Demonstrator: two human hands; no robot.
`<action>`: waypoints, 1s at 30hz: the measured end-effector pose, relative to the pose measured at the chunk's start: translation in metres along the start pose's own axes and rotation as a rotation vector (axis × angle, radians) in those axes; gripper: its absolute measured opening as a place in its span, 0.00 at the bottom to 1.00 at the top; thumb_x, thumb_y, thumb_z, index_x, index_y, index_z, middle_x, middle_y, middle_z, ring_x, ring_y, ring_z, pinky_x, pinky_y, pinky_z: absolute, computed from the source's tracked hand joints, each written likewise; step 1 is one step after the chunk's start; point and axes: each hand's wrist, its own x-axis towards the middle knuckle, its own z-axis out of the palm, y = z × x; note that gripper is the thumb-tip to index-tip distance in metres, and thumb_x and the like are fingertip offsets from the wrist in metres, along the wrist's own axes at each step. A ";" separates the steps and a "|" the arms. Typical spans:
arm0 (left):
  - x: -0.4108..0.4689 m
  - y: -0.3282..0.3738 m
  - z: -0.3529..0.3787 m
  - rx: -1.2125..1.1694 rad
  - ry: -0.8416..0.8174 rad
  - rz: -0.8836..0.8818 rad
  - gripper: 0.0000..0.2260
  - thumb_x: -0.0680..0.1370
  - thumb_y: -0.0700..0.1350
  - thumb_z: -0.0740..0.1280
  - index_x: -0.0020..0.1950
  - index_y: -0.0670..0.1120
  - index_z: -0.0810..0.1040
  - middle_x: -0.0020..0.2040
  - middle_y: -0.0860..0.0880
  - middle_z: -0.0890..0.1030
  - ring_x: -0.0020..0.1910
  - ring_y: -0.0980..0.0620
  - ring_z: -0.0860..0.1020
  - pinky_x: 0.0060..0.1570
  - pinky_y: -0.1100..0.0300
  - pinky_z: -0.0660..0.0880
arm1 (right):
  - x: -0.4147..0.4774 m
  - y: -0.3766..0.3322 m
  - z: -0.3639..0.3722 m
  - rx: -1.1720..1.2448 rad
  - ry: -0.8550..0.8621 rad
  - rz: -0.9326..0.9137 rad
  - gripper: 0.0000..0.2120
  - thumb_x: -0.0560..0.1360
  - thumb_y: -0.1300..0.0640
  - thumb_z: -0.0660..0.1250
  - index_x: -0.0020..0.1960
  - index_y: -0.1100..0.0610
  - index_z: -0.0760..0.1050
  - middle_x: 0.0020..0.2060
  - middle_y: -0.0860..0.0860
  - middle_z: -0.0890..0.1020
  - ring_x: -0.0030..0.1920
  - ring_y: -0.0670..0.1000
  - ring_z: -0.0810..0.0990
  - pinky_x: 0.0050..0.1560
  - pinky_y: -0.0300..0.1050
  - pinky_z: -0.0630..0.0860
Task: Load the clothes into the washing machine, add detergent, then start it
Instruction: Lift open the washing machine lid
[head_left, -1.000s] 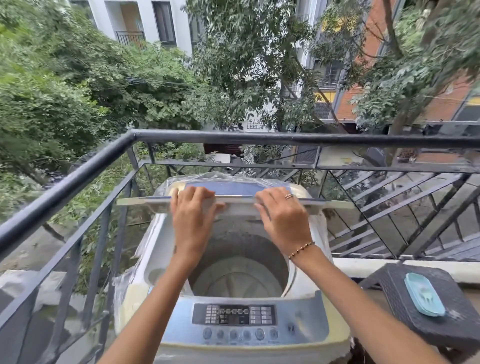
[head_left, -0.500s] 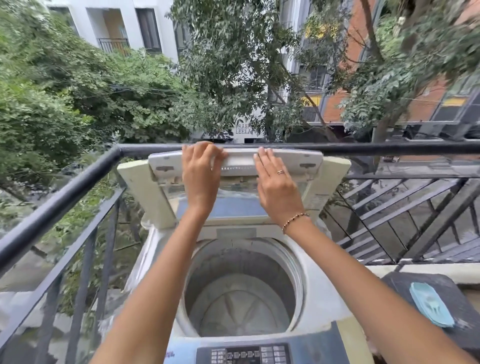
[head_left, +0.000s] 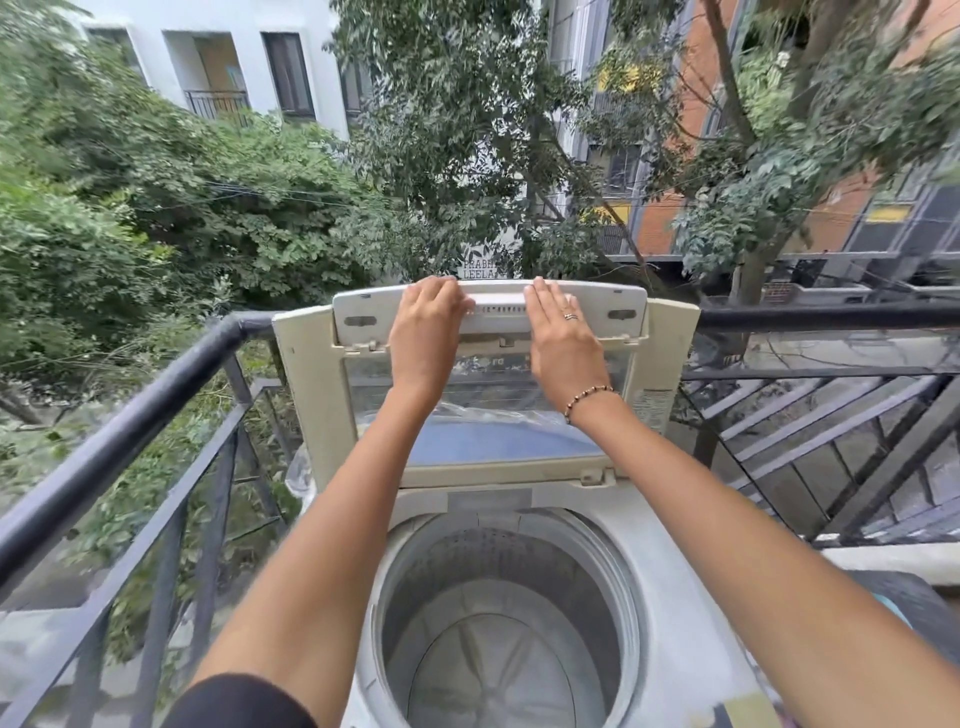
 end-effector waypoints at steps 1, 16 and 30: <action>0.002 -0.002 0.002 -0.001 0.003 0.000 0.10 0.79 0.47 0.64 0.50 0.42 0.79 0.53 0.45 0.81 0.54 0.47 0.78 0.52 0.53 0.79 | 0.002 0.000 0.002 0.005 0.001 0.005 0.30 0.77 0.69 0.53 0.76 0.60 0.49 0.77 0.56 0.53 0.77 0.54 0.51 0.77 0.49 0.49; 0.016 -0.011 0.017 -0.014 -0.042 -0.079 0.05 0.80 0.42 0.62 0.49 0.45 0.77 0.50 0.50 0.81 0.51 0.50 0.76 0.45 0.57 0.78 | 0.020 0.005 0.015 -0.008 -0.022 0.007 0.30 0.77 0.67 0.54 0.77 0.61 0.47 0.77 0.57 0.53 0.77 0.55 0.50 0.77 0.49 0.49; 0.005 -0.004 0.004 0.001 -0.058 -0.034 0.10 0.81 0.43 0.61 0.56 0.43 0.79 0.59 0.49 0.81 0.61 0.46 0.77 0.63 0.50 0.74 | 0.010 0.008 0.006 0.054 -0.102 0.005 0.30 0.80 0.56 0.54 0.77 0.60 0.43 0.77 0.56 0.47 0.77 0.54 0.45 0.77 0.48 0.45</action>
